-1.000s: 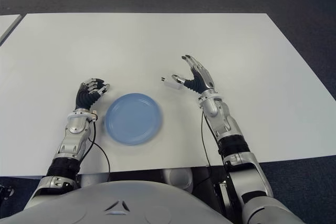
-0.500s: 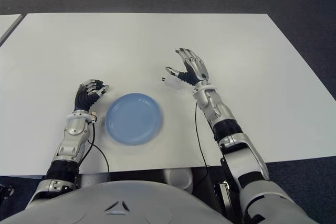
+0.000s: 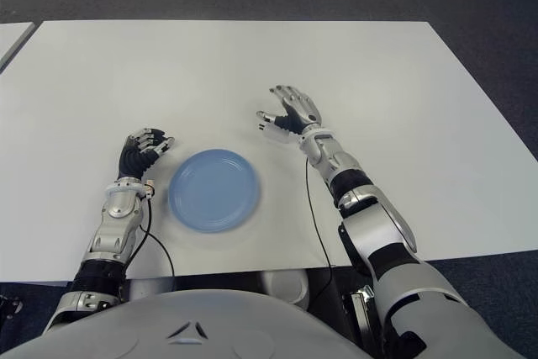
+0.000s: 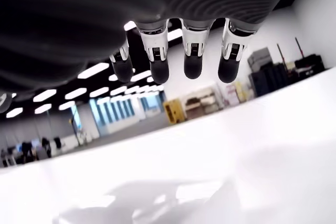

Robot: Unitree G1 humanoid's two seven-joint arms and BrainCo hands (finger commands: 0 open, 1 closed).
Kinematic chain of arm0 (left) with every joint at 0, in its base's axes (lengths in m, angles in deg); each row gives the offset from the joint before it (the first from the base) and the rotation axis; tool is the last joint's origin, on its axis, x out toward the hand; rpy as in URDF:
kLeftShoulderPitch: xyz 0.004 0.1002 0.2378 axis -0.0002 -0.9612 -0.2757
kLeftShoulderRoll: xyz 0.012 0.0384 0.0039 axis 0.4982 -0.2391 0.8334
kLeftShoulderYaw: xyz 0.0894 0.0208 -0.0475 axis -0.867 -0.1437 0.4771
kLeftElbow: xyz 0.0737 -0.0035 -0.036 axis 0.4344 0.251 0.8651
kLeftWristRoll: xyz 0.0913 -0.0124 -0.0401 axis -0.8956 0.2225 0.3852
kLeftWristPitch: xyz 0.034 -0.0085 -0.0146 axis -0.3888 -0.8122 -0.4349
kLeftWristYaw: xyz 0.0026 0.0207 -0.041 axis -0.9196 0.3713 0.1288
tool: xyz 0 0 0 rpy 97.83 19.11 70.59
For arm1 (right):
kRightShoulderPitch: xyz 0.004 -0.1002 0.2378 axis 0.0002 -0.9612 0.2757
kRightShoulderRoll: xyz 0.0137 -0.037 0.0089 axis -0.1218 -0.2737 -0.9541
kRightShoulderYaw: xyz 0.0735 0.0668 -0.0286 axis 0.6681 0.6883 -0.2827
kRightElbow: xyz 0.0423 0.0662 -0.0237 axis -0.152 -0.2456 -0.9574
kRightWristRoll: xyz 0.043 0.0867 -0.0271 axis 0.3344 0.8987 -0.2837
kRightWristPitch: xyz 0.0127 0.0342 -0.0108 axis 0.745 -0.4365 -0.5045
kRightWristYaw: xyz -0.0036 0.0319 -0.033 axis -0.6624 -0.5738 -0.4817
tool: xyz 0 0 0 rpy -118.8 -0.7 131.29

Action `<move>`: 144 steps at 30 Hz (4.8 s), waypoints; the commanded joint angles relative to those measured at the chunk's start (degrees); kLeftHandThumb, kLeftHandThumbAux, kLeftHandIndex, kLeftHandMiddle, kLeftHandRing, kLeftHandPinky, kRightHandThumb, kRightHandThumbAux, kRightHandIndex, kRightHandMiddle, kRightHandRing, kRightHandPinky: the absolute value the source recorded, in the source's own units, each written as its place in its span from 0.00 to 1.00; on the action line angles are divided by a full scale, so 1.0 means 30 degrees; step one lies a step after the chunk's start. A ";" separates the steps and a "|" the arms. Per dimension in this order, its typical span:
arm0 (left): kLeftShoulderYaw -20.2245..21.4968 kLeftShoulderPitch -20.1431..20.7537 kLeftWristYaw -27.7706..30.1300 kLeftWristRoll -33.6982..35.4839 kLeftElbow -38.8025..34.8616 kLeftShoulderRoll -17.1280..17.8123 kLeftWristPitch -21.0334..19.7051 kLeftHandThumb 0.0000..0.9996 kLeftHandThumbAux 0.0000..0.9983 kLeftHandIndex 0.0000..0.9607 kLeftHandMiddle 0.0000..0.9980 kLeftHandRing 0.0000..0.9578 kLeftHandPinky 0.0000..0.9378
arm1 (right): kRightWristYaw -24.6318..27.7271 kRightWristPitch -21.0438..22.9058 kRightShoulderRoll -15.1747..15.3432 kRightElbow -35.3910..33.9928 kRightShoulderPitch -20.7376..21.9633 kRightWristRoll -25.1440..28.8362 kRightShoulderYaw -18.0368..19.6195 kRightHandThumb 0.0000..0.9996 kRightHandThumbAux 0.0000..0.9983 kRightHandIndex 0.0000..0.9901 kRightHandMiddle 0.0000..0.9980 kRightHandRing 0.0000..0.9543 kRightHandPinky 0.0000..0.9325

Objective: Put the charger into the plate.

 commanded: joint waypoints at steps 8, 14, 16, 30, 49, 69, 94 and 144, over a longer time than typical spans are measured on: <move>0.0081 -0.0523 -0.0113 -0.0132 -0.0109 -0.0054 -0.0308 0.71 0.73 0.44 0.49 0.51 0.51 | 0.2332 0.0066 -0.0145 0.1348 0.0364 -0.0095 -0.1322 0.50 0.14 0.00 0.00 0.00 0.00; 0.0094 -0.0553 -0.0041 -0.0049 -0.0217 -0.0074 -0.0337 0.71 0.73 0.44 0.49 0.51 0.51 | 0.3254 0.0274 -0.0052 0.1481 0.0326 -0.0244 -0.1839 0.53 0.15 0.00 0.00 0.00 0.00; 0.0096 -0.0553 -0.0015 -0.0017 -0.0256 -0.0080 -0.0378 0.71 0.73 0.44 0.49 0.51 0.51 | 0.3535 0.0332 0.0023 0.1558 0.0146 -0.0362 -0.2089 0.53 0.14 0.00 0.00 0.00 0.00; 0.0085 -0.0570 0.0139 0.0110 -0.0490 -0.0054 -0.0395 0.70 0.73 0.44 0.49 0.51 0.51 | 0.5241 0.0978 0.1014 0.0395 -0.0835 -0.0512 -0.3117 0.53 0.12 0.00 0.00 0.00 0.00; 0.0201 -0.0395 0.0226 0.0412 -0.0328 0.0023 -0.0428 0.70 0.72 0.44 0.49 0.51 0.50 | 0.8559 0.8445 0.3343 -0.9369 -0.5583 -0.1123 -0.2117 0.62 0.12 0.00 0.00 0.00 0.00; 0.0300 -0.0462 0.0400 0.0623 -0.0418 0.0184 -0.0371 0.70 0.72 0.44 0.50 0.52 0.51 | 0.0635 0.7795 0.1940 -0.8610 -0.7530 0.0286 0.1124 0.67 0.21 0.00 0.00 0.00 0.00; 0.0343 -0.0415 0.0431 0.0610 -0.0425 0.0304 -0.0504 0.70 0.72 0.44 0.51 0.52 0.52 | -0.2655 0.6019 0.1674 -1.2865 -0.9080 0.0683 0.2979 0.57 0.12 0.00 0.00 0.00 0.00; 0.0514 -0.0371 0.0671 0.0659 -0.0452 0.0179 -0.0653 0.70 0.72 0.44 0.50 0.51 0.51 | 0.5361 1.4609 0.1514 -2.1596 -1.3727 -0.2112 0.4381 0.64 0.17 0.00 0.00 0.00 0.00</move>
